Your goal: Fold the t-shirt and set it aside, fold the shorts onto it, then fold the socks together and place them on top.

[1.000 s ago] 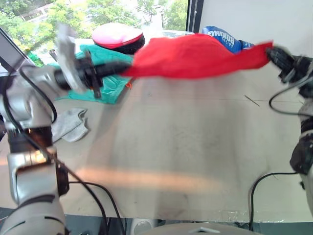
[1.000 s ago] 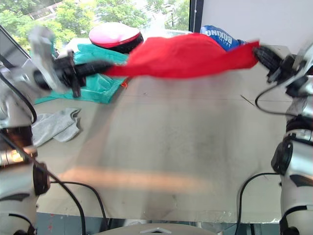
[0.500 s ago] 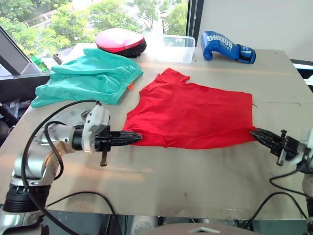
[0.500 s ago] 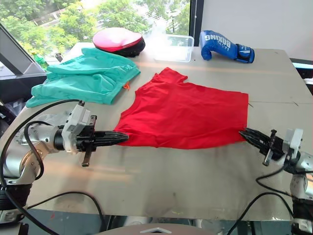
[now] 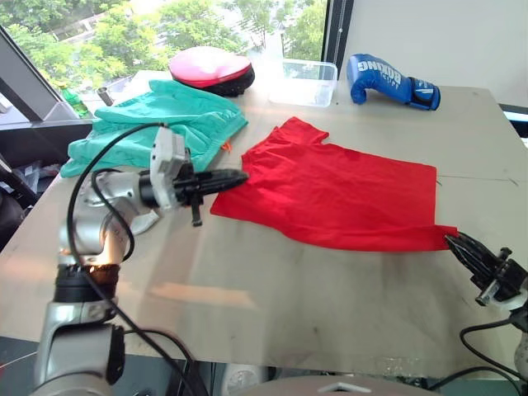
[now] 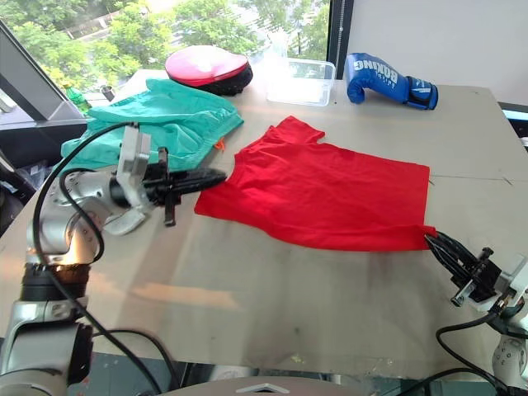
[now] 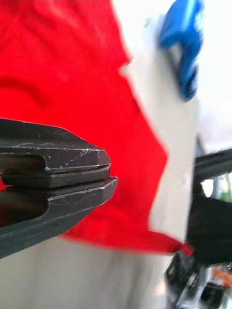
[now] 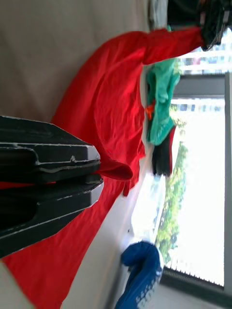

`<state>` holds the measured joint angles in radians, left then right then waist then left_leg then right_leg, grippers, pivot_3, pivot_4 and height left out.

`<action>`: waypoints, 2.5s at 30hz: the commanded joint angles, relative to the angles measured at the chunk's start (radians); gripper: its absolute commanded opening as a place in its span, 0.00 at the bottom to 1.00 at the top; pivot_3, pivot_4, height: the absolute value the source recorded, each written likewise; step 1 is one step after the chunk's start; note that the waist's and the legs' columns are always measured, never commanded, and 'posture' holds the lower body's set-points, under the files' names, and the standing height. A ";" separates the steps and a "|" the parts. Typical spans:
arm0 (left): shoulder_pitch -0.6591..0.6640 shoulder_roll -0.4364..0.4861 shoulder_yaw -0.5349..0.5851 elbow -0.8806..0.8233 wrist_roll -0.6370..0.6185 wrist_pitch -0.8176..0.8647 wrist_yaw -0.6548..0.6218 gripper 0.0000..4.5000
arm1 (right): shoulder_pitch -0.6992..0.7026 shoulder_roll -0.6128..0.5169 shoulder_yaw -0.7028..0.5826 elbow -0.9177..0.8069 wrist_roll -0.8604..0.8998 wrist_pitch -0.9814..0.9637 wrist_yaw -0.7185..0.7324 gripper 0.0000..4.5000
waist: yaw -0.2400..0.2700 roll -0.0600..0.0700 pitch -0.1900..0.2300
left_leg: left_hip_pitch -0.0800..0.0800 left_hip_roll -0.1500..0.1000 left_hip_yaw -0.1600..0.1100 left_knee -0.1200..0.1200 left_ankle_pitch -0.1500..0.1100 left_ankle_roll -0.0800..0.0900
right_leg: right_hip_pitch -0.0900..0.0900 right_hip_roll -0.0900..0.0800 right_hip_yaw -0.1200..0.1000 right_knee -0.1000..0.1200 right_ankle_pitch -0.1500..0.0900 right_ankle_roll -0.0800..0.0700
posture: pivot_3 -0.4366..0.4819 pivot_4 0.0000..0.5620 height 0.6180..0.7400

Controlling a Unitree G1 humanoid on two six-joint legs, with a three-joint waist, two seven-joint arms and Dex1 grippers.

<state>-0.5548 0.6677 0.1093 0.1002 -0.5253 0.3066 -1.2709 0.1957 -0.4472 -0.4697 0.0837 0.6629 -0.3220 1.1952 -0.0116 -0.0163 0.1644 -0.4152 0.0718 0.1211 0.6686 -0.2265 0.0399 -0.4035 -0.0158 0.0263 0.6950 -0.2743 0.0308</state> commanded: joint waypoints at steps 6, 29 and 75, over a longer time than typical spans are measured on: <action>-0.096 -0.079 -0.071 0.241 0.173 -0.263 0.051 0.00 | 0.076 -0.061 0.036 -0.013 -0.087 0.192 -0.152 0.02 | -0.004 0.000 0.000 | 0.000 0.000 0.001 0.000 0.000 0.000 | 0.000 0.000 0.001 0.000 0.000 0.000 | 0.48 0.27 0.96; -0.262 -0.189 -0.141 0.647 0.405 -0.573 0.200 0.47 | 0.083 -0.117 0.033 -0.022 -0.084 0.289 -0.135 0.39 | -0.002 -0.001 0.000 | -0.001 -0.001 0.000 0.000 -0.001 0.001 | 0.000 0.000 0.001 -0.001 0.000 0.000 | 0.48 0.27 0.96; 0.039 0.038 -0.125 0.394 0.296 -0.180 -0.017 0.00 | 0.094 -0.282 0.078 -0.203 -0.097 0.681 -0.157 0.19 | -0.001 -0.003 -0.001 | -0.002 0.001 -0.001 -0.002 -0.001 0.002 | -0.001 -0.002 -0.001 -0.003 0.000 0.000 | 0.48 0.27 0.96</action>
<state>-0.5105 0.6902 -0.0222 0.5083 -0.2282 0.1243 -1.2813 0.2903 -0.7227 -0.3896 -0.0993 0.5697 0.3701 1.0362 -0.0121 -0.0192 0.1634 -0.4172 0.0727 0.1202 0.6667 -0.2277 0.0415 -0.4045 -0.0174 0.0251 0.6922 -0.2747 0.0306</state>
